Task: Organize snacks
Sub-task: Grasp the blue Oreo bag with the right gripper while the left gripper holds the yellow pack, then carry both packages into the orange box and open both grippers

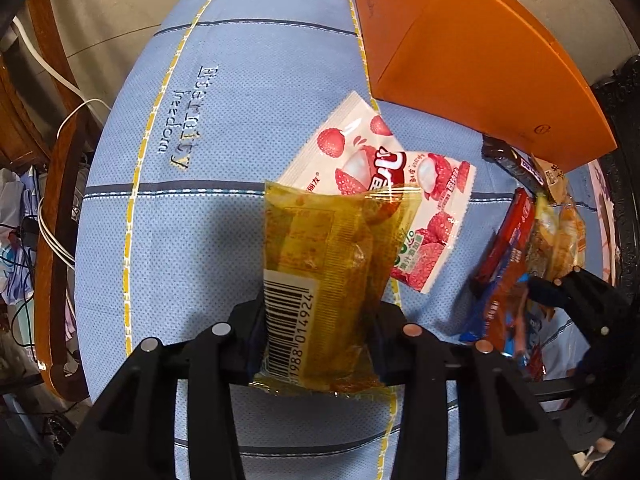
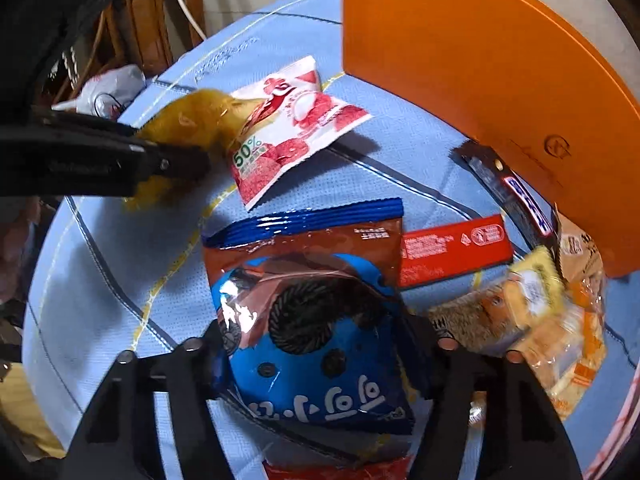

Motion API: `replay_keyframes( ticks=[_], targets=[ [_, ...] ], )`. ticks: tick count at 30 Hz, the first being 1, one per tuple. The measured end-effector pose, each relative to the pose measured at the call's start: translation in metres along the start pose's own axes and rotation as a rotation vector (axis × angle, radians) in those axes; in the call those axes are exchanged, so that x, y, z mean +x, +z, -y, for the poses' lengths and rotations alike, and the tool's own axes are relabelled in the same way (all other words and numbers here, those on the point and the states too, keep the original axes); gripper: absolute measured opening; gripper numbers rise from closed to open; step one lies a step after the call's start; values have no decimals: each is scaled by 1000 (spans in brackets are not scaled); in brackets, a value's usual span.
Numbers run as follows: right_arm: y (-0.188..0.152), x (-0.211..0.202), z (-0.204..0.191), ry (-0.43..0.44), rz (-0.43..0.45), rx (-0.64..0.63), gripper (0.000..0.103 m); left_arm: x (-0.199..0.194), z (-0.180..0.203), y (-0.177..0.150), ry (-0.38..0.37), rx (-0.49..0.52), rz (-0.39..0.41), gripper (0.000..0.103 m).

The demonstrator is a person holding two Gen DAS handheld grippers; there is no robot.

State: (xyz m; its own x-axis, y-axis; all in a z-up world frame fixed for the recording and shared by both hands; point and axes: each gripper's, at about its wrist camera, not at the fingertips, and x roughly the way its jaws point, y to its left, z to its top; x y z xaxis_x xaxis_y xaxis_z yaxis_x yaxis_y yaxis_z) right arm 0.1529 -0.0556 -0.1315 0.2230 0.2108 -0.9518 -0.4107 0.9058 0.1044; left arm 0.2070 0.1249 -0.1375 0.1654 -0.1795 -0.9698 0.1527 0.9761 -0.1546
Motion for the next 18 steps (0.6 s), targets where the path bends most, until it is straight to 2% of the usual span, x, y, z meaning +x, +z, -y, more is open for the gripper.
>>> replay_keyframes(
  ticks=[1,3,6,13,18],
  targets=[
    [-2,-9,5,30,29,21,61,1,3,0,7,2,2,40],
    [-6,-22,11,4,60,21,61,0,9,-3,34,11,14,38],
    [-12,-38,21,16,89,53,61,-2,18,-10,66,22,30,37],
    [-32,-83,43,-4,164,116,61,-43,41,-35,23,28,103,36],
    [-37,-123,75,11,254,205,61,-83,65,-34,-1,67,173,36]
  ],
)
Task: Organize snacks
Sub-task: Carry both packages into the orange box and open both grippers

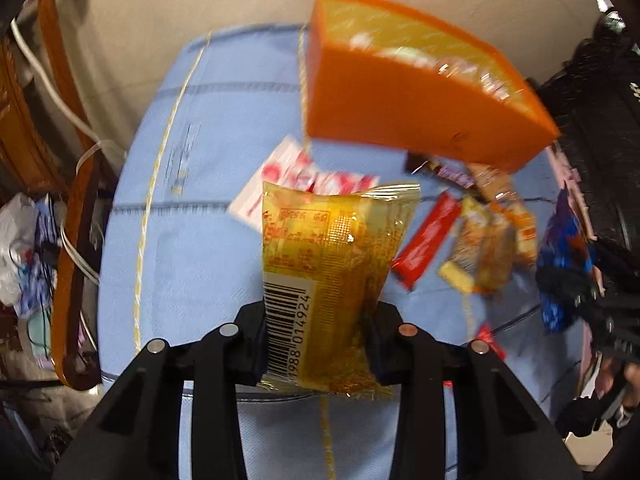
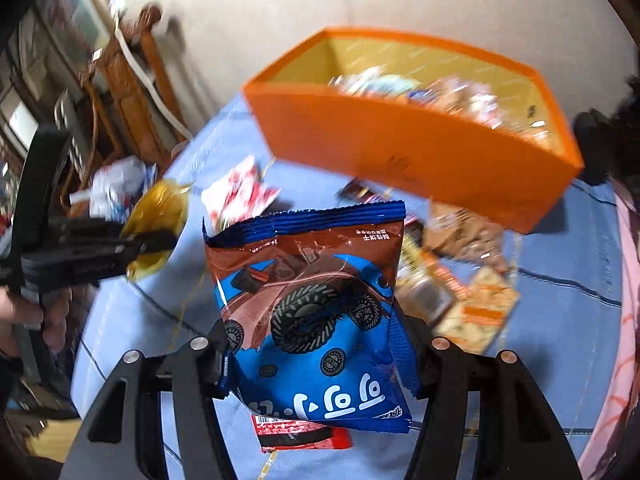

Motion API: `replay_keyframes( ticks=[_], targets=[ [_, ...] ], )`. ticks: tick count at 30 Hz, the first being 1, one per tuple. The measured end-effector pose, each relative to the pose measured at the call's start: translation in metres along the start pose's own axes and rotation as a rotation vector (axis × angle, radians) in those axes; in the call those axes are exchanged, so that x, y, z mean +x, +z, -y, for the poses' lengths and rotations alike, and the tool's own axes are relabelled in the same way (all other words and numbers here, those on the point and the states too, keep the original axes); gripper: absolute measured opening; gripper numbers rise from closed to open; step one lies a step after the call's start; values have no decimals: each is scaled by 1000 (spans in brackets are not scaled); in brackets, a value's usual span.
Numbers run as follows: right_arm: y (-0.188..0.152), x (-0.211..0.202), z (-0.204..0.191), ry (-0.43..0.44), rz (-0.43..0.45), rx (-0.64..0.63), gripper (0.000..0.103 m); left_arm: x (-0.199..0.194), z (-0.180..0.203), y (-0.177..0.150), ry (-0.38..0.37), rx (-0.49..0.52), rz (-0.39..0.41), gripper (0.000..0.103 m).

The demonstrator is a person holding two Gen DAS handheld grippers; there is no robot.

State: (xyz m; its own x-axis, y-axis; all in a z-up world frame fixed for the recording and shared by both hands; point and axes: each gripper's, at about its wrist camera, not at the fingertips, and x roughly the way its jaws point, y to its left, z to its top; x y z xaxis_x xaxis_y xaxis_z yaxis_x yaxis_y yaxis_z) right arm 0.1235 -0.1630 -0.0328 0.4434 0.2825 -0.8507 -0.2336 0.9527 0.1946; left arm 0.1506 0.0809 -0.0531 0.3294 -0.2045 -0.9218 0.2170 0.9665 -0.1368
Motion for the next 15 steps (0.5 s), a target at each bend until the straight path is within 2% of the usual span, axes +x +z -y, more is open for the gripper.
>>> replay_keyframes(
  ticks=[4,7,11,15],
  targets=[
    [24,-22,28,-19,76,51,61,-26,17,33,-23,33,58,36],
    [49,-36,50,-45,133,73,61,-35,39,58,-8,84,95,36],
    [95,-34,80,-79,197,107,61,-27,69,96,24,116,117,36],
    [133,-18,101,-73,217,143,61,-8,86,142,33,108,124,36]
  ],
)
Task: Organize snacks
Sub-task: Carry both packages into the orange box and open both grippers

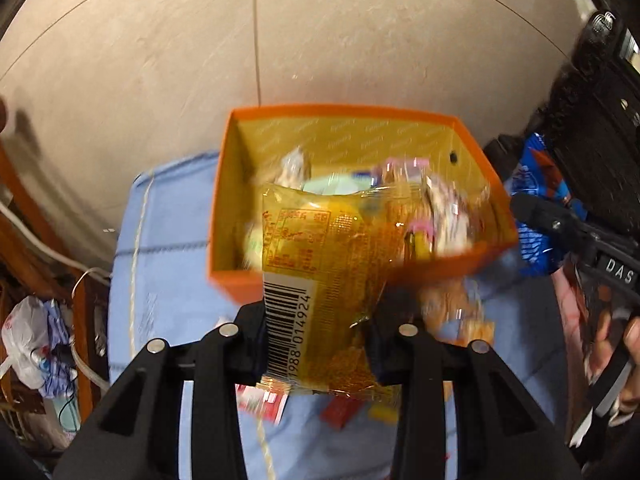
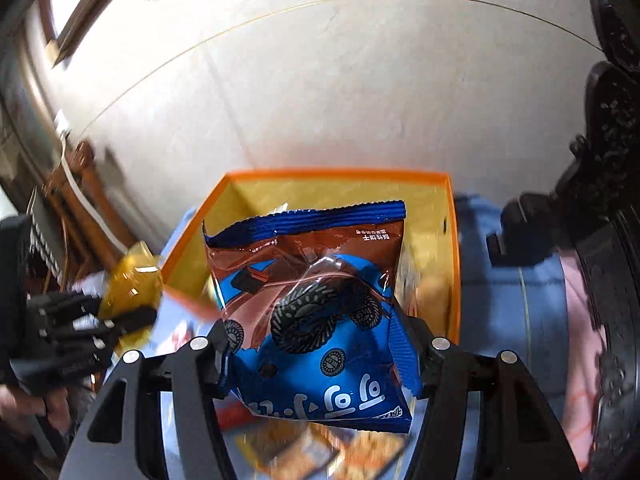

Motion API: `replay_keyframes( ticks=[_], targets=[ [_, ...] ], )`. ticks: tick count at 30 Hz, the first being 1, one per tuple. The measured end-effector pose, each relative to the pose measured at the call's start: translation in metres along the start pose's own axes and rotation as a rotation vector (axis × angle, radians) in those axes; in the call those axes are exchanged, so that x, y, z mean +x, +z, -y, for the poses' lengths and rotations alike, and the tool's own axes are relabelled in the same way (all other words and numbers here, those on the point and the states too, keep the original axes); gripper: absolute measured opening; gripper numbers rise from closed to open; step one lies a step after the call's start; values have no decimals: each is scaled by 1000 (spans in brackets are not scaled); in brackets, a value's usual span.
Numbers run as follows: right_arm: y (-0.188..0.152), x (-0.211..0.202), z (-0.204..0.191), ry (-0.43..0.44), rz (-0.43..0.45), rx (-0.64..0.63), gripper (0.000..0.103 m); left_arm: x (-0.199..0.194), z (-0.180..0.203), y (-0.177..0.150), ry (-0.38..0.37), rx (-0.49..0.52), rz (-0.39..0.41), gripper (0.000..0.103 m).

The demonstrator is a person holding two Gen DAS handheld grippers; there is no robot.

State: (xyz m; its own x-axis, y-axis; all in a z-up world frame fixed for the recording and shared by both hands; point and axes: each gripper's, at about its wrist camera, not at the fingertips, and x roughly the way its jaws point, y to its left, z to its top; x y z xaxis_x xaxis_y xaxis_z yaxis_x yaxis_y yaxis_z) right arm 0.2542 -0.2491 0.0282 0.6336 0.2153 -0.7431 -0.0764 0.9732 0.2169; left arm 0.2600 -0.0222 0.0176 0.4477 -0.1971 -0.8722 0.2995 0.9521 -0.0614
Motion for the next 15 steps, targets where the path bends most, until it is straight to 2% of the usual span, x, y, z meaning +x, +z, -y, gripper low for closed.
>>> replay_keyframes(
  ticks=[6,12,14,15],
  targets=[
    [22,48,5,-31,-18,2,62,36,1,39,41,-13,-3,37],
    [16,72,10,-35,-45,29,66,64,-2,46,56,-28,-34,37],
    [14,71,9,-33,-35,27,73,70,-5,46,58,-45,-42,41],
    [13,69,8,-37,-28,22,75,72,-5,47,54,-51,-38,54]
  ],
)
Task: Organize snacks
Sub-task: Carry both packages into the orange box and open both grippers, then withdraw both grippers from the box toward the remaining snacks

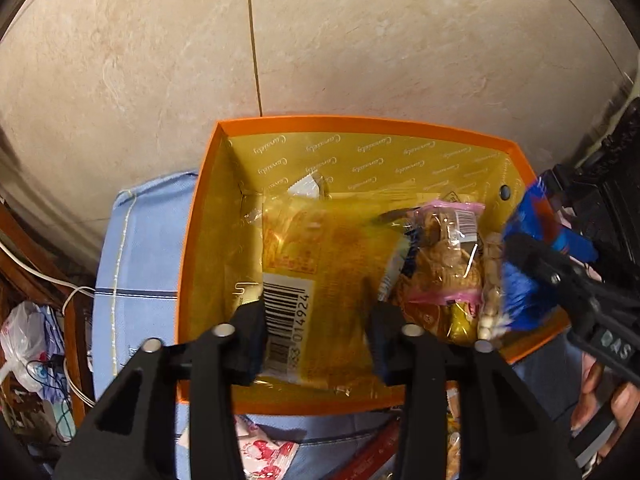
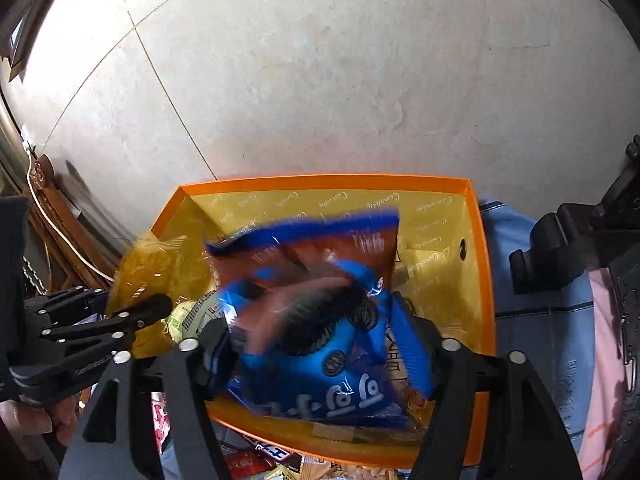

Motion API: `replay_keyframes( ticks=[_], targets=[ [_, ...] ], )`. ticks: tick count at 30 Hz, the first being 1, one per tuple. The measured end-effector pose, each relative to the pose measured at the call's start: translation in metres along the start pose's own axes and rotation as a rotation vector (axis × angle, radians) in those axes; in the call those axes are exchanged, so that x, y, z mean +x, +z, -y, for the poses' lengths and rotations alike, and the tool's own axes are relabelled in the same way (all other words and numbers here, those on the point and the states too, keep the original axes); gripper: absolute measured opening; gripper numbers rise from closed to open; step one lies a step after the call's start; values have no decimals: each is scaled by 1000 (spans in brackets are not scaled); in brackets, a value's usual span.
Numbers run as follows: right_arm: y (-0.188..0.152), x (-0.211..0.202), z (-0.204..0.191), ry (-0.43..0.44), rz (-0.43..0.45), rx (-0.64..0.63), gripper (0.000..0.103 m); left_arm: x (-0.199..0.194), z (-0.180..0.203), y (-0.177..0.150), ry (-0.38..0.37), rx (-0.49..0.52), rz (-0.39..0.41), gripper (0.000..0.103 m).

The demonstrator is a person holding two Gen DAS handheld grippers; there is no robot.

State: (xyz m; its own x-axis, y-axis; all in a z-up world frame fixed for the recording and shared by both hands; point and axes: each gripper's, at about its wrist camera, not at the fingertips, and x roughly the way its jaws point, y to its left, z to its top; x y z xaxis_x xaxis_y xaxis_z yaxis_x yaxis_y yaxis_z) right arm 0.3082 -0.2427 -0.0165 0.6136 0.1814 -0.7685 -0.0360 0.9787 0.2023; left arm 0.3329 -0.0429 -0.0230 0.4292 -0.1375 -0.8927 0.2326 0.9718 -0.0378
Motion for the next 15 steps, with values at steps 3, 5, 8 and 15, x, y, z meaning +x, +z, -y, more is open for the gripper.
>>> replay_keyframes(
  ticks=[3,5,8,15],
  targets=[
    [-3,-11,3,-2,20,22,81,-5,-1,-1,26,-19,41,96],
    [-7,-20,5,8,27,35,82,-13,-4,-2,2,-29,56,96],
    [-20,-37,8,20,37,35,85,-31,-16,-10,-44,-66,73,96],
    [-65,-67,21,13,-15,72,85,-64,-49,-44,-47,-153,57,97]
  ],
)
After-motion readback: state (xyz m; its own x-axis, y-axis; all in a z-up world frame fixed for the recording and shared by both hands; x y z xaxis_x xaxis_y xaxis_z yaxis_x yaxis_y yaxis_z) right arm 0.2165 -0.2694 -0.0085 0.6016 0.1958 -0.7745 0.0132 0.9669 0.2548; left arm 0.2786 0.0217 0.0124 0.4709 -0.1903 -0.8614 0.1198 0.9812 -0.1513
